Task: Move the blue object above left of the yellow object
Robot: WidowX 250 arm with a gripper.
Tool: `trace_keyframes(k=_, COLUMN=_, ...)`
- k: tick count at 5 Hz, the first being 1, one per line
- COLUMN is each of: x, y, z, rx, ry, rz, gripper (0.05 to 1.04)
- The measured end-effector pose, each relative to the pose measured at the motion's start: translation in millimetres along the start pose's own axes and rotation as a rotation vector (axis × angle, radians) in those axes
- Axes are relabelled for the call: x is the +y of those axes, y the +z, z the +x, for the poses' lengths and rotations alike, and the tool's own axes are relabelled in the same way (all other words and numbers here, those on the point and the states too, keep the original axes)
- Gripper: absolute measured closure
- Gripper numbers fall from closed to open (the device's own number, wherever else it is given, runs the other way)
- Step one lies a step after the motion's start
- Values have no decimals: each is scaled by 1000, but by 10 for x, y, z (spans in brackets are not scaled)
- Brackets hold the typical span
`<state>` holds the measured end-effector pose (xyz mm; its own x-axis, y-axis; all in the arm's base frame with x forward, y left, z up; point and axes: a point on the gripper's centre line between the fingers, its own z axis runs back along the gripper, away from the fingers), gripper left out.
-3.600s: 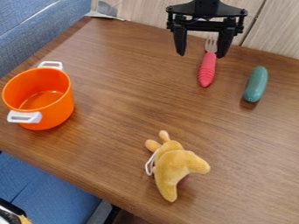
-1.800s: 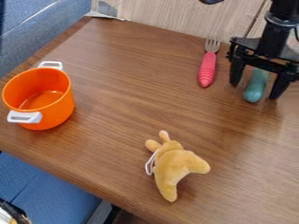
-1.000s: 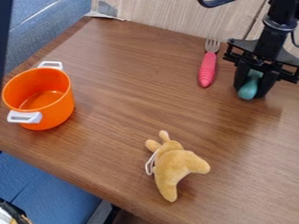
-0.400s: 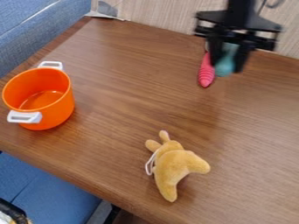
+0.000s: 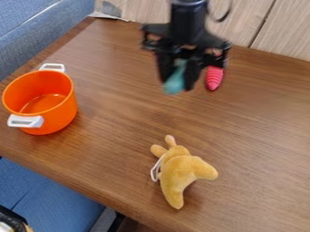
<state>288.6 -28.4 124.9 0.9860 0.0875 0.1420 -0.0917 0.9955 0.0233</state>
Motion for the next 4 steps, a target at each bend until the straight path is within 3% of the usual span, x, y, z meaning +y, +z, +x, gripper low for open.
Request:
trace_keyframes(k=1, x=165, y=-82, z=-296, rx=1, ry=109, rz=24, gripper=652)
trace_keyframes(k=2, x=209, y=-268, z=-438, rx=37, ry=149, rz=28, gripper=652)
trace_keyframes(k=3, x=196, y=-449, z=-437, rx=64, ry=166, rz=23, gripper=652)
trace_keyframes(k=4, x=208, y=-494, z=-352, rx=66, ry=180, rz=40, gripper=652)
